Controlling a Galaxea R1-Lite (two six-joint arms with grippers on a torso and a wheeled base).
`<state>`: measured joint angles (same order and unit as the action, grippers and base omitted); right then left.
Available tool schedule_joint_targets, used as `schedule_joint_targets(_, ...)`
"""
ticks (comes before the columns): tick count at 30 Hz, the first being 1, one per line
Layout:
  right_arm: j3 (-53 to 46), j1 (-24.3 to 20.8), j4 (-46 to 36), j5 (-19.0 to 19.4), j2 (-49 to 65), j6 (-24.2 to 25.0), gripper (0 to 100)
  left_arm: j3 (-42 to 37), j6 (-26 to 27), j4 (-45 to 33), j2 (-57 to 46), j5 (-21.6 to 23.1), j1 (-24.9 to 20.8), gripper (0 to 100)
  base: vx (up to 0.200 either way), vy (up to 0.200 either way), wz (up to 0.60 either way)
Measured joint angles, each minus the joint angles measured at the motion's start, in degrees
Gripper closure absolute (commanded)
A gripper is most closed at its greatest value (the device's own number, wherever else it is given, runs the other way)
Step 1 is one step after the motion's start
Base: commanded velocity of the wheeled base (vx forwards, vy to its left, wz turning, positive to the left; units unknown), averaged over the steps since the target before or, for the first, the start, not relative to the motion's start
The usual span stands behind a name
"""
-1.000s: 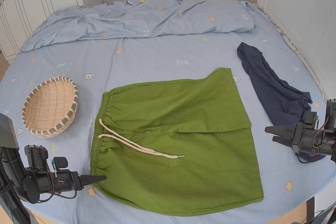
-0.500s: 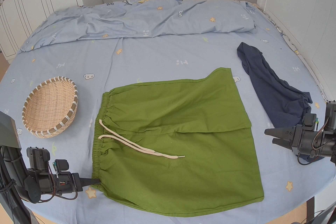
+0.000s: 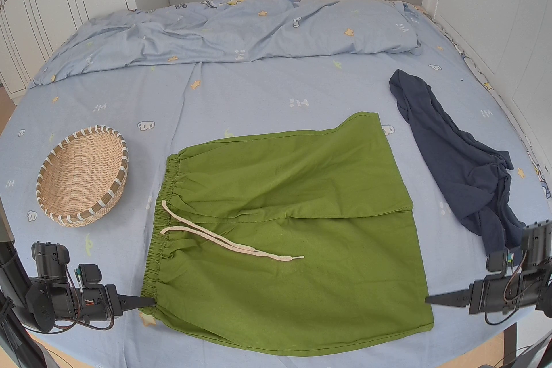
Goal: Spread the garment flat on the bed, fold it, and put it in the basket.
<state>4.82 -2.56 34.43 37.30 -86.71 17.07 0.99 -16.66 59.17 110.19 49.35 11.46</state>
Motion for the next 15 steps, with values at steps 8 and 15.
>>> schedule_joint_targets(8, -3.56, 0.35, -4.9, 0.33, -2.84, -5.69, 0, 0.0, 0.05, -0.28, -1.27, 0.49, 0.5, 100, 0.0, 0.0, 0.0)
schedule_joint_targets(15, -3.8, 0.44, -2.9, 0.49, -8.9, -7.96, 0, 0.02, 0.06, -0.28, -1.56, 0.49, 0.52, 100, 0.0, 0.0, 0.0)
